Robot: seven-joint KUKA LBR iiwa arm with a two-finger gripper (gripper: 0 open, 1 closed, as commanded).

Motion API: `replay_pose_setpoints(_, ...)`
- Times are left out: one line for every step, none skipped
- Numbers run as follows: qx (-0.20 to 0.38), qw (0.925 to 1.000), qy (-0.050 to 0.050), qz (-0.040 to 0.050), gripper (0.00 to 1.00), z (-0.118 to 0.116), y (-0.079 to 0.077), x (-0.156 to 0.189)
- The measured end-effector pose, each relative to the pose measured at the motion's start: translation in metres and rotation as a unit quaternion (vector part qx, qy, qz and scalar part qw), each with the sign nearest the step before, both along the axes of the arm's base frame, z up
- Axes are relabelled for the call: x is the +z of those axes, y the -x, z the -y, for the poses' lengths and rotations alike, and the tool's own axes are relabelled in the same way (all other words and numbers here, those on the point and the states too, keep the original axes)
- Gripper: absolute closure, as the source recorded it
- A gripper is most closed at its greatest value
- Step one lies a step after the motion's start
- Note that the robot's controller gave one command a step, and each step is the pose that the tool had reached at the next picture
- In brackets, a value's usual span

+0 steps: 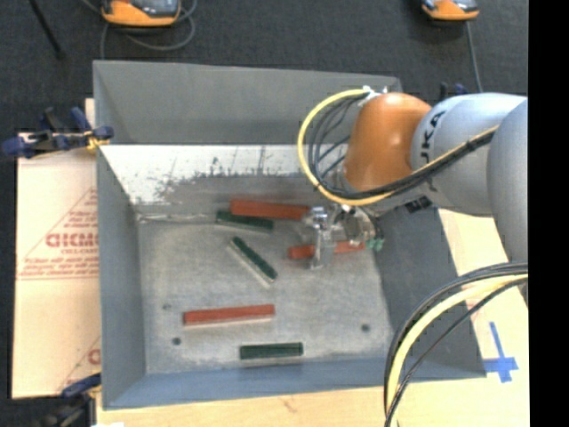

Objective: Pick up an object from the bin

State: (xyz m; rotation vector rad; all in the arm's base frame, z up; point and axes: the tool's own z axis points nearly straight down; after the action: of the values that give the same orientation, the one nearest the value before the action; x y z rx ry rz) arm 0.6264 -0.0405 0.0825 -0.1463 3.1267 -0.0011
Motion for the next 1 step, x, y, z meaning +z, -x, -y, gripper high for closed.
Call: replay_pose_setpoints(-0.002, 1.0, 0.001, 0.001, 1.0, 0.0016, -0.0031, 0.1151)
